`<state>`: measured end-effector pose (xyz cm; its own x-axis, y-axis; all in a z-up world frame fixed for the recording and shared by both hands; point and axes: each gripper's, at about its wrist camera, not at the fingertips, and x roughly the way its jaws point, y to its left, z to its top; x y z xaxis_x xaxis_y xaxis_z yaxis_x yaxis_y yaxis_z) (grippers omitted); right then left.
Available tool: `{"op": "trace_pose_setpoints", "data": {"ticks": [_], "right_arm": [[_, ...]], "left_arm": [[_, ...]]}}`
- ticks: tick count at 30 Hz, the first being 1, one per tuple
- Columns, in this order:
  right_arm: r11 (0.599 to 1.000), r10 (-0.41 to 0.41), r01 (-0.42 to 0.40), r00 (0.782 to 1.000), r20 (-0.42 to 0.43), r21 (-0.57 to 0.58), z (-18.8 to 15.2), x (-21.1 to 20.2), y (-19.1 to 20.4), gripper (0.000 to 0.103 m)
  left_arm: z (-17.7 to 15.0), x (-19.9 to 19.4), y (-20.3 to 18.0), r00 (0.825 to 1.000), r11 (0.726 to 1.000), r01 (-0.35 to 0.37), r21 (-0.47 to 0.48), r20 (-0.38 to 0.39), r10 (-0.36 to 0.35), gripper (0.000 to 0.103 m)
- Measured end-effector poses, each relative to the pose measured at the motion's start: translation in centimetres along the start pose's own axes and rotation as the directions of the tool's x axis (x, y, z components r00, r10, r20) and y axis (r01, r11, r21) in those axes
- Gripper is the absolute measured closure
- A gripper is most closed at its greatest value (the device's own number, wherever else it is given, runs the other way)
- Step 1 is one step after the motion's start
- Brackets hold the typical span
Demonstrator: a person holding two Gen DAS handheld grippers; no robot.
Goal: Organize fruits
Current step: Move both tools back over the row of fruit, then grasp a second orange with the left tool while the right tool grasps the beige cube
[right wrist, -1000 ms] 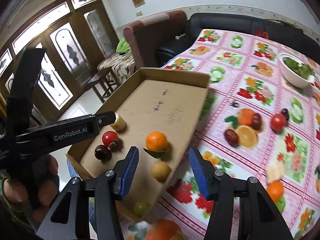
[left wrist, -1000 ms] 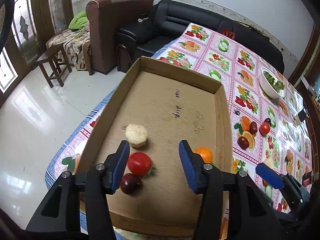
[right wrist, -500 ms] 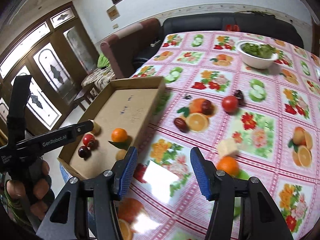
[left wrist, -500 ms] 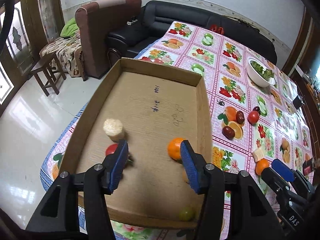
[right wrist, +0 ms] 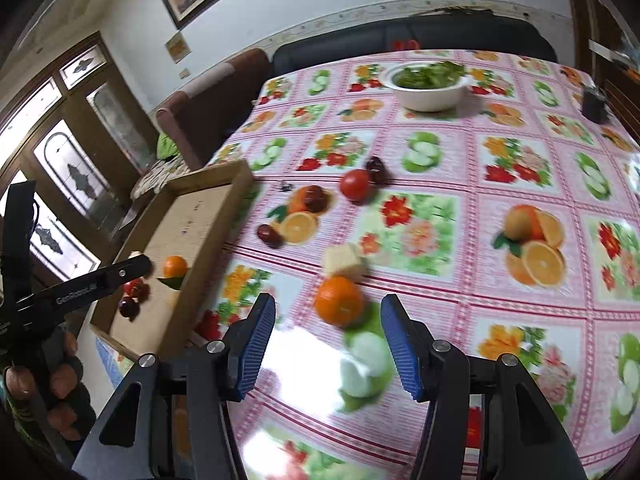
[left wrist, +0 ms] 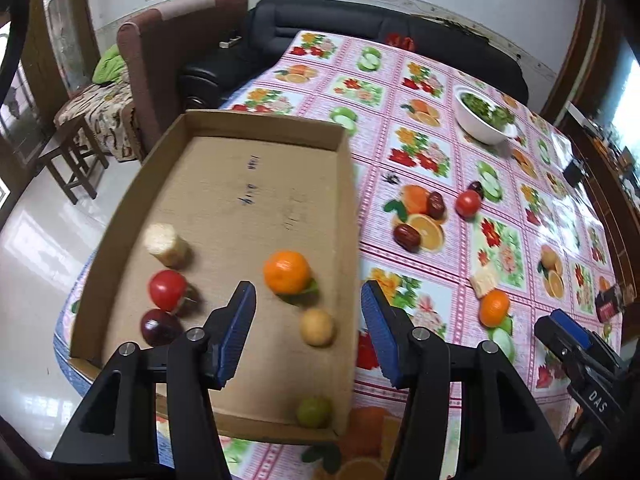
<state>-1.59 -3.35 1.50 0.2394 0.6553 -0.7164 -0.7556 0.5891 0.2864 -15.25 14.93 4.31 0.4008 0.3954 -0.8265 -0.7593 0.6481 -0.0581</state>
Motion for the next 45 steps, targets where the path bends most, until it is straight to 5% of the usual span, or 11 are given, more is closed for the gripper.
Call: {"op": "trace_pose_setpoints", "data": {"ticks": [15,30,35,38,45], "right_arm": [[0.994,-0.054,0.053,0.999,0.008,0.093,-1.1,-1.1,-4.9,0.046],[0.988,-0.071,0.067,0.997,0.025,0.136,-0.6,-1.7,-6.9,0.046],[0.987,-0.072,0.069,0.997,0.016,0.144,-0.2,-1.2,-7.3,0.046],[0.989,-0.065,0.062,0.998,0.013,0.137,0.1,-0.7,-7.0,0.046],[0.996,-0.012,0.013,1.000,-0.017,0.086,1.1,1.8,-4.5,0.046]], "left_arm": [[-2.0,1.7,-7.5,0.987,0.982,0.148,0.117,-0.089,-0.138,0.049],[-2.5,5.7,-14.2,0.936,0.940,0.310,0.142,-0.220,-0.275,0.049],[-2.2,7.0,-14.6,0.938,0.942,0.312,0.124,-0.201,-0.284,0.050],[-1.9,7.2,-14.0,0.928,0.935,0.337,0.106,-0.204,-0.312,0.072],[-2.0,6.3,-10.8,0.933,0.942,0.325,0.084,-0.190,-0.305,0.072]]}}
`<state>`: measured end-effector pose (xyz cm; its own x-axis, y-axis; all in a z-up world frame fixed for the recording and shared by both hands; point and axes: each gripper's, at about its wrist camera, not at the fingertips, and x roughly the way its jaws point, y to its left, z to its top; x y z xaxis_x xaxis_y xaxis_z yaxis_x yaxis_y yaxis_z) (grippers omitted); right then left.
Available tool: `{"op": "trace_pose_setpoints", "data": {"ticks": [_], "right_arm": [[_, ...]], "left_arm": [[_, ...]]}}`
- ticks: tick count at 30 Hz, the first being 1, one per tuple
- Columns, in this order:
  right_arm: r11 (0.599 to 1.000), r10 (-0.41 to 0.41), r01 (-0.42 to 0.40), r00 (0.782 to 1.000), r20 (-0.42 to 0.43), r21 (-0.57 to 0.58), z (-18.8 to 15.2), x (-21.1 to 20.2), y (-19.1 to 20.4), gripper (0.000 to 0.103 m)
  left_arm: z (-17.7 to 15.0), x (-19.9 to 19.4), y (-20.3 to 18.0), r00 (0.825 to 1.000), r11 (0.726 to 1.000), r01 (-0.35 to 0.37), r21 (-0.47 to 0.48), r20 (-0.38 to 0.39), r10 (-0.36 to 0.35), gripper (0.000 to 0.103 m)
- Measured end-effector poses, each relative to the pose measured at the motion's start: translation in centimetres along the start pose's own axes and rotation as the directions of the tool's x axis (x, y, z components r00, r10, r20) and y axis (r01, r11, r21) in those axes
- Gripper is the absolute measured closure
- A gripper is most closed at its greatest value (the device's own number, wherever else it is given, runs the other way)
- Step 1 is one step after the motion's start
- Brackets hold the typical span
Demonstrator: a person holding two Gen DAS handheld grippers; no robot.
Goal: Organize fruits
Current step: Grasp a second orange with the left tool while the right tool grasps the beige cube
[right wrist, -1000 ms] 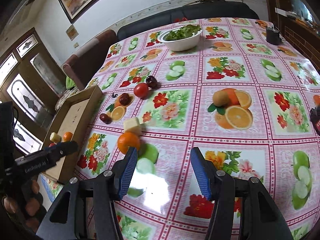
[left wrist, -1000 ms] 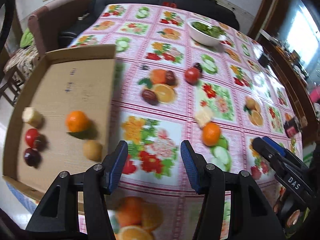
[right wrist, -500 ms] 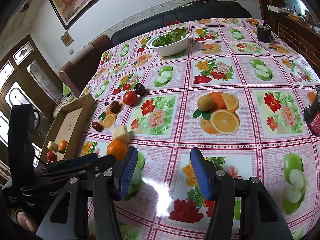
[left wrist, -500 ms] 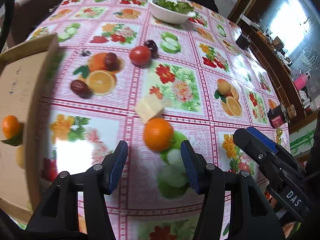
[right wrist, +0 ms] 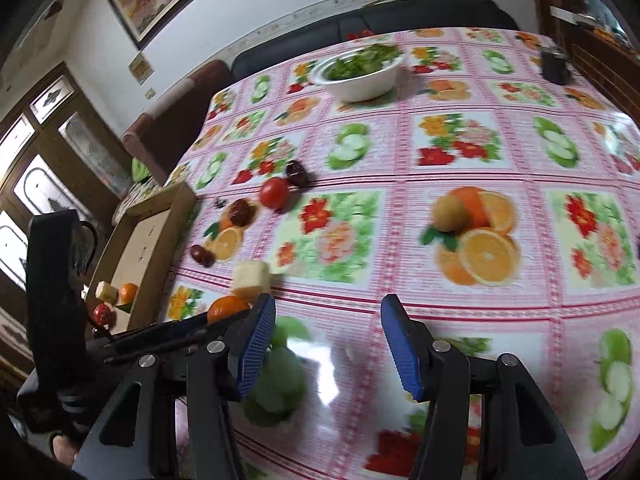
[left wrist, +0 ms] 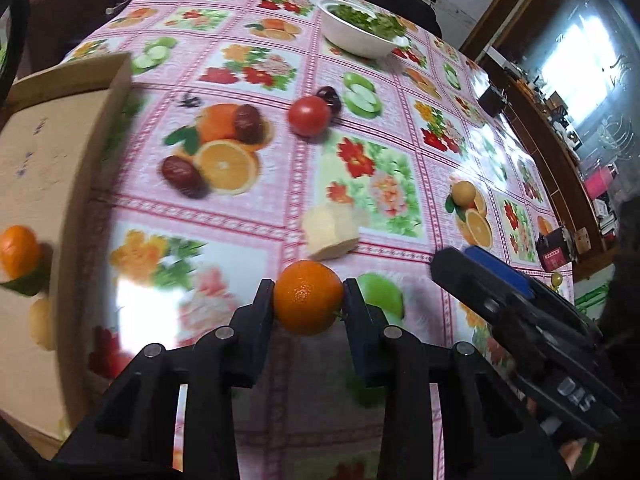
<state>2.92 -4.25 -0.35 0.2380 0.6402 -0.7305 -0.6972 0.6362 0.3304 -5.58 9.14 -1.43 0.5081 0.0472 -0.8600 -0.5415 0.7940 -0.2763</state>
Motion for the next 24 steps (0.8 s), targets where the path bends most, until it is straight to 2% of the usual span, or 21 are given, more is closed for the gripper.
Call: {"op": "trace_pose_setpoints", "data": {"ticks": [7,12,14,16,24], "right_arm": [[0.995,0.053,-0.057,0.997,-0.058,-0.076,1.3,4.2,4.1,0.048],[0.994,0.031,-0.042,0.994,-0.102,-0.103,1.5,6.6,5.2,0.050],[0.994,0.024,-0.036,0.993,-0.117,-0.102,1.3,7.4,5.1,0.066],[0.994,0.016,-0.027,0.994,-0.109,-0.106,1.2,7.2,5.0,0.070],[0.994,0.004,-0.007,1.000,-0.028,-0.106,1.7,3.8,5.0,0.071]], "left_arm": [[-0.3,-2.7,2.9,0.998,0.999,-0.047,-0.027,0.050,0.048,0.072],[-0.4,-3.9,3.6,0.995,0.998,-0.059,-0.024,0.075,0.061,0.072],[-0.4,-4.1,3.7,0.995,0.998,-0.053,-0.024,0.079,0.055,0.072],[-0.4,-4.3,3.7,0.995,0.998,-0.057,-0.021,0.083,0.058,0.072],[-0.2,-5.9,3.3,0.989,0.997,-0.083,-0.008,0.119,0.083,0.072]]}}
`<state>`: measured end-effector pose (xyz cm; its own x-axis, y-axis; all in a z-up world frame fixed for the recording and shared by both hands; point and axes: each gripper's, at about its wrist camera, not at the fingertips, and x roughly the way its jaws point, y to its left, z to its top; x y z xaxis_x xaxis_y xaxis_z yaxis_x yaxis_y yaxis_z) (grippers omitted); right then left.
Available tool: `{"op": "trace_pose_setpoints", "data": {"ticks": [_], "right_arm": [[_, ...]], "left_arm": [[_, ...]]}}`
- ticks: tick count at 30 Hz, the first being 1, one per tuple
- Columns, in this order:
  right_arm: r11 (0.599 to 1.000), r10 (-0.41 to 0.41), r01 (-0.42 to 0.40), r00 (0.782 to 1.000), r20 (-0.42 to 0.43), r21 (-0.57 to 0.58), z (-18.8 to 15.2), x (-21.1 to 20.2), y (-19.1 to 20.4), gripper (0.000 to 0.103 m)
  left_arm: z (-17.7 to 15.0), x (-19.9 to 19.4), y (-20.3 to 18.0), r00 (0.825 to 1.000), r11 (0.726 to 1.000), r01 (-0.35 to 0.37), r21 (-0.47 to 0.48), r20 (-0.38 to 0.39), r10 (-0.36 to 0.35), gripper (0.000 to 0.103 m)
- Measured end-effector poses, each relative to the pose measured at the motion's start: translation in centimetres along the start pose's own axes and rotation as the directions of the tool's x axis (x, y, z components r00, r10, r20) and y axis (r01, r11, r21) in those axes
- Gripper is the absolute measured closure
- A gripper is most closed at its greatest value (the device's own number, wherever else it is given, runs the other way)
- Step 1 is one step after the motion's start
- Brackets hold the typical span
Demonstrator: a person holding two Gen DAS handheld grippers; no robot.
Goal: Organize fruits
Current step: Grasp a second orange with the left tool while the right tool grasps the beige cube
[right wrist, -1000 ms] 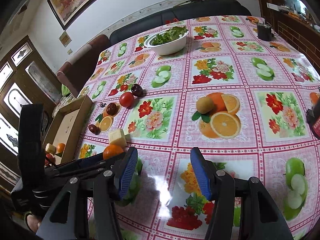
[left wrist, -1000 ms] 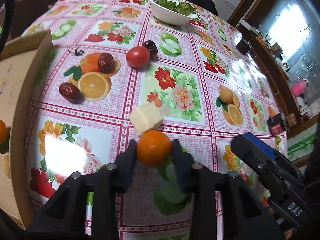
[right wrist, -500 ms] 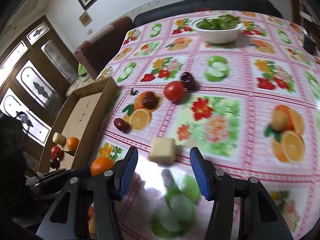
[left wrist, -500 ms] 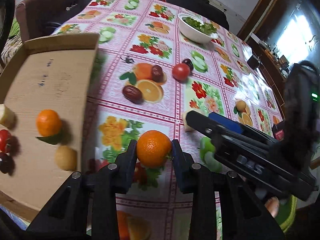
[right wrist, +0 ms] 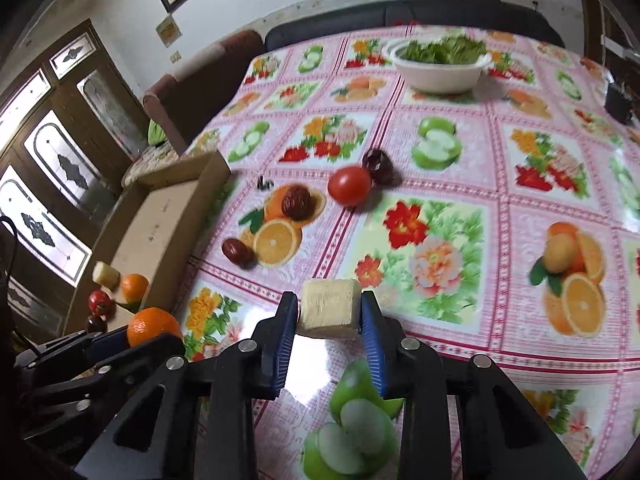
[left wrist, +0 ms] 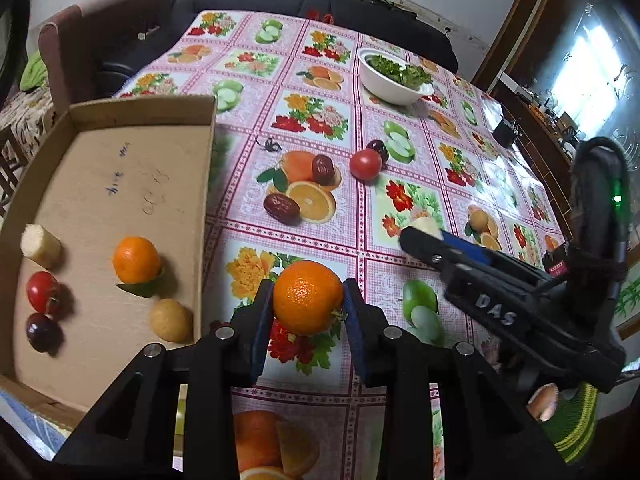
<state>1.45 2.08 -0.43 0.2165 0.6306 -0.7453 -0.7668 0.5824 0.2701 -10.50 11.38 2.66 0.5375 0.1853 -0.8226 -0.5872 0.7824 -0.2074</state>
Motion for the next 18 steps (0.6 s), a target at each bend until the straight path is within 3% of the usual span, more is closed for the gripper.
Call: {"op": "trace_pose_setpoints", "data": {"ticks": [8,18], "right_arm": [[0.999,0.031,-0.029,0.998,0.054,-0.024,1.0,-2.6,1.7,0.071],[0.996,0.061,-0.057,0.997,0.055,-0.066,1.3,-2.5,4.5,0.071]], "left_arm": [[0.5,-1.7,1.0,0.998,0.999,-0.047,-0.003,0.043,0.048,0.072],[0.8,-3.5,3.9,0.991,0.994,-0.105,-0.042,0.077,0.108,0.072]]}}
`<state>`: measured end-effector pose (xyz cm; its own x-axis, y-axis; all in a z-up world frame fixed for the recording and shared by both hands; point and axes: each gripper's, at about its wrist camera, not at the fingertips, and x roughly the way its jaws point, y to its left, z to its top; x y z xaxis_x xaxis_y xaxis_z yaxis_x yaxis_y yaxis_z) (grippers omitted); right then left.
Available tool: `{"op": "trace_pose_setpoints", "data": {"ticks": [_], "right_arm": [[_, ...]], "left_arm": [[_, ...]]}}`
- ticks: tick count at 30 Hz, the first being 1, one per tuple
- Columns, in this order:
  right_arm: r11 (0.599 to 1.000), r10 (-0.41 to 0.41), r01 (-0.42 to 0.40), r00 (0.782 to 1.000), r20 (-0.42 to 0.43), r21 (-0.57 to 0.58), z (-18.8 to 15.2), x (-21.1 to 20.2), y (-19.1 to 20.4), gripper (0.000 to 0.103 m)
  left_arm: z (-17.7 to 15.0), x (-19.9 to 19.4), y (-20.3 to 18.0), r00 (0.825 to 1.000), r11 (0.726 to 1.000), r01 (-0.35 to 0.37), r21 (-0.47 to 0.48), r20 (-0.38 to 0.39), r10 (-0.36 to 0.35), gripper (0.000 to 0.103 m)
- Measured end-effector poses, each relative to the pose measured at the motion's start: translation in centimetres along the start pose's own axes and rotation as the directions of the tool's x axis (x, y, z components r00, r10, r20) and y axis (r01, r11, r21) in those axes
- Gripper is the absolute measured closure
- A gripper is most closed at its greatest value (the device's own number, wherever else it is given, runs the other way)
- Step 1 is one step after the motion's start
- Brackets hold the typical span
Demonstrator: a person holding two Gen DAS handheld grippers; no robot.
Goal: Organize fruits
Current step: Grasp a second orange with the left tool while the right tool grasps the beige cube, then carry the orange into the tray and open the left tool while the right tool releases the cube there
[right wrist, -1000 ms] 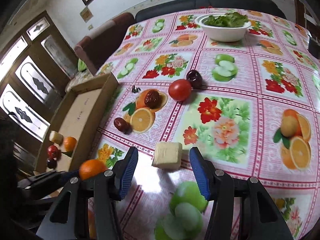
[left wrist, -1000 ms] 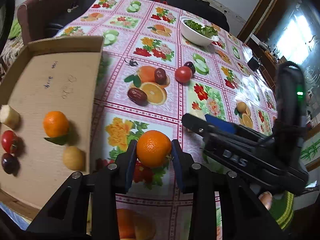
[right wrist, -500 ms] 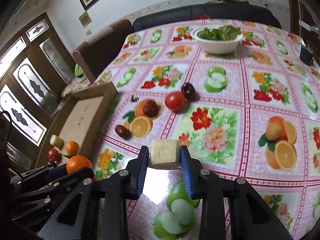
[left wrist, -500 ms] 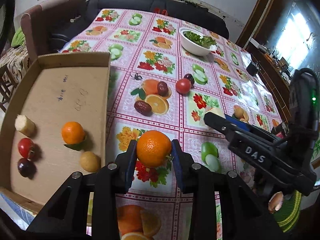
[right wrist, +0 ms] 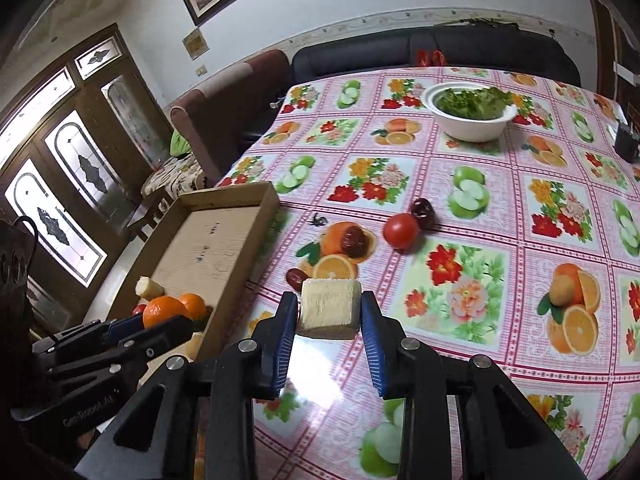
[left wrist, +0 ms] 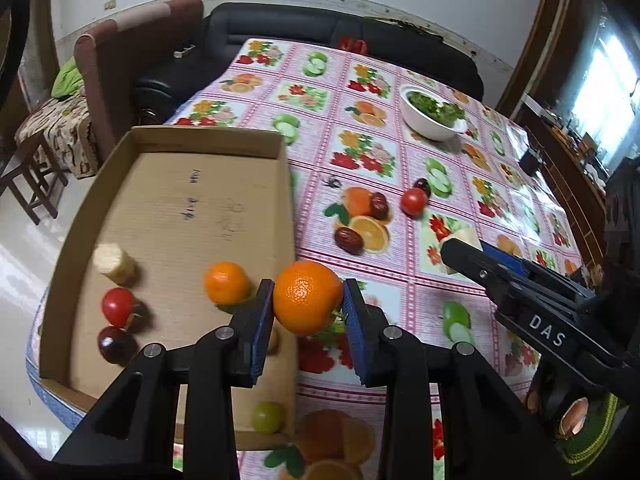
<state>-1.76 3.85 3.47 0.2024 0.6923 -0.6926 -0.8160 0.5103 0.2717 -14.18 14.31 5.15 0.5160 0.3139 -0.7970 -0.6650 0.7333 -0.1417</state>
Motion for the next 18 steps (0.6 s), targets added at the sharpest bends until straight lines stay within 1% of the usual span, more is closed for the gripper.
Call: {"op": "trace_pose_setpoints", "data": {"ticks": [8,18], "right_arm": [[0.999,0.023,-0.023,1.000,-0.011,-0.034,0.4,0.8,2.2,0.071],[0.997,0.045,-0.046,0.999,-0.019,-0.058,0.7,1.7,4.2,0.071]], "left_arm": [[0.3,-0.2,2.4,1.000,0.999,-0.027,-0.031,0.009,0.027,0.072],[0.5,-0.2,3.8,0.999,0.998,-0.046,-0.041,0.015,0.046,0.072]]}}
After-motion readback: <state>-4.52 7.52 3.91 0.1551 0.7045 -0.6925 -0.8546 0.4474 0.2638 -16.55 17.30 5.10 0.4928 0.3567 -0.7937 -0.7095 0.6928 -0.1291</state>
